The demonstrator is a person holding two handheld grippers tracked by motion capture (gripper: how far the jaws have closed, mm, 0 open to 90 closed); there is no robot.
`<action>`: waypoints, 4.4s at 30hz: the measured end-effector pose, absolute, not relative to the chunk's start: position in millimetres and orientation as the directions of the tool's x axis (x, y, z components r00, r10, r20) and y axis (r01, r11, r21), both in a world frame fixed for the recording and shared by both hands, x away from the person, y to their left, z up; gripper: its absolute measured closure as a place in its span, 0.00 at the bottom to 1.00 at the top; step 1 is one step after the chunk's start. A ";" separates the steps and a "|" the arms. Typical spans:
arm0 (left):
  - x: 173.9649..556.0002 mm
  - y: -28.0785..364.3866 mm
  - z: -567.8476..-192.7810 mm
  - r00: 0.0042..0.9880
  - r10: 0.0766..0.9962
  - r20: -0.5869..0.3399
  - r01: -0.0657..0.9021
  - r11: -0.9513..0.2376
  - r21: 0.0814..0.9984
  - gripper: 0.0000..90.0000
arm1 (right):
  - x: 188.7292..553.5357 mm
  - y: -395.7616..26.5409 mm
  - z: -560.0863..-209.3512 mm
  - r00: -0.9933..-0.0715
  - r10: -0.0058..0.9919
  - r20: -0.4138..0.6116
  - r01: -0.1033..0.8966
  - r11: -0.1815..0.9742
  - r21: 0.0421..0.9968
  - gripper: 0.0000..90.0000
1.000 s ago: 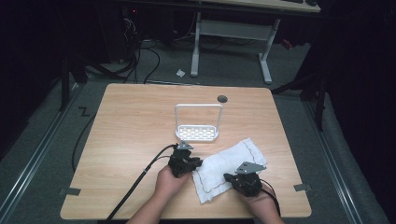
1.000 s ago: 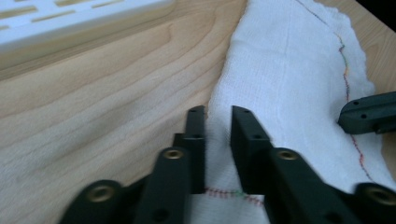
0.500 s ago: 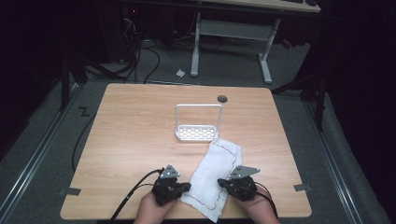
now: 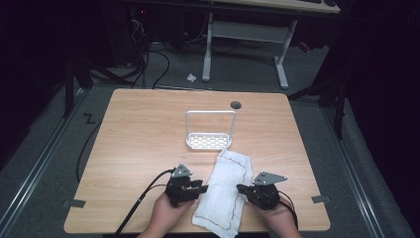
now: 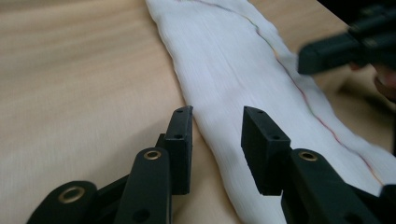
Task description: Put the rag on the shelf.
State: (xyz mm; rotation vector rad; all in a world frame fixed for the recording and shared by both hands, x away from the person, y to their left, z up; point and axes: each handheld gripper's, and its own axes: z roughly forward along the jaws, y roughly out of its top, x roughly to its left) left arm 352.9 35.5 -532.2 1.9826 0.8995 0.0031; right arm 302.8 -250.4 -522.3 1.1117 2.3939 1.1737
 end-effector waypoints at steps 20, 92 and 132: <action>337.4 16.7 -537.3 0.743 0.632 -0.221 0.546 -0.380 0.747 0.95 | 319.7 -251.7 -524.3 -0.625 0.778 0.070 0.556 0.380 0.740 0.94; 399.6 59.6 -541.9 0.613 0.714 -0.338 0.647 -0.209 0.733 0.92 | 389.5 -196.2 -532.3 -0.559 0.823 0.100 0.605 0.323 0.727 0.76; 380.5 62.3 -473.4 0.685 0.693 -0.226 0.414 -0.115 0.903 0.95 | 367.0 -199.1 -481.2 -0.580 0.815 0.020 0.382 0.250 0.890 0.94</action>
